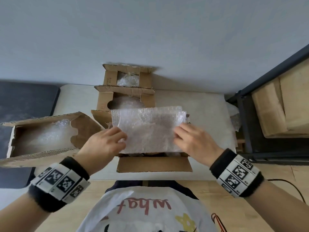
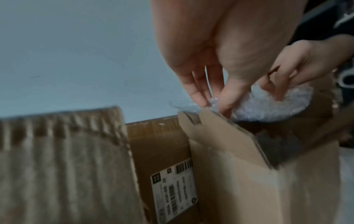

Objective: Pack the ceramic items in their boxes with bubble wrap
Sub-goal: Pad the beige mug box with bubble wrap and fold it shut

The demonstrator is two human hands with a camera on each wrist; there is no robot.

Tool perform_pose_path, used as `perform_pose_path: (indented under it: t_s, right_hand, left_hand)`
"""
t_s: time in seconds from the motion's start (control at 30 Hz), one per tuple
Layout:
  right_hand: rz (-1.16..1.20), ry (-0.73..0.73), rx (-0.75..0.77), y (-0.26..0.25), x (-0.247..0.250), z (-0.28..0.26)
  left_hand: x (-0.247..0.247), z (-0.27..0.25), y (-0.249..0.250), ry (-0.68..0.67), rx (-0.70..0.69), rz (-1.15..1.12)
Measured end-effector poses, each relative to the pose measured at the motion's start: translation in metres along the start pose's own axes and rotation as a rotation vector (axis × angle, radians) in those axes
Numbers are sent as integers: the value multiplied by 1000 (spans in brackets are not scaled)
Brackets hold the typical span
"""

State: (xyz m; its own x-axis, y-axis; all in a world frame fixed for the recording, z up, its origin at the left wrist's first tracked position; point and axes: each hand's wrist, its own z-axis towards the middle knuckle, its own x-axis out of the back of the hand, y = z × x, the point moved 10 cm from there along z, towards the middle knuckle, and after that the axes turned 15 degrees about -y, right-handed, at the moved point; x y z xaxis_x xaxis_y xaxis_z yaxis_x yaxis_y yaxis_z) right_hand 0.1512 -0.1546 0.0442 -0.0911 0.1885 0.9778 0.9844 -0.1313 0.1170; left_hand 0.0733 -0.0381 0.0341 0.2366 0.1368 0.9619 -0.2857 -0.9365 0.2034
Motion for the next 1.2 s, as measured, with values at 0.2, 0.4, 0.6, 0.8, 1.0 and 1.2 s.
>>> perform_pose_path:
  t_s: [0.2, 0.4, 0.6, 0.8, 1.0, 1.2]
  right_hand:
    - [128, -444, -80, -11, -46, 22]
    - [352, -764, -47, -5, -77, 25]
    - [274, -1074, -16, -14, -109, 10]
    - [242, -558, -192, 13, -70, 34]
    - [191, -475, -280, 16, -81, 33]
    - [160, -366, -334, 18, -64, 31]
  left_hand:
    - [-49, 26, 5, -336, 60, 147]
    - [-88, 27, -12, -574, 142, 94]
    - [-104, 35, -8, -723, 115, 149]
    - [-59, 48, -24, -423, 253, 29]
    - [-52, 49, -31, -296, 317, 121]
    - [-49, 48, -30, -247, 300, 85]
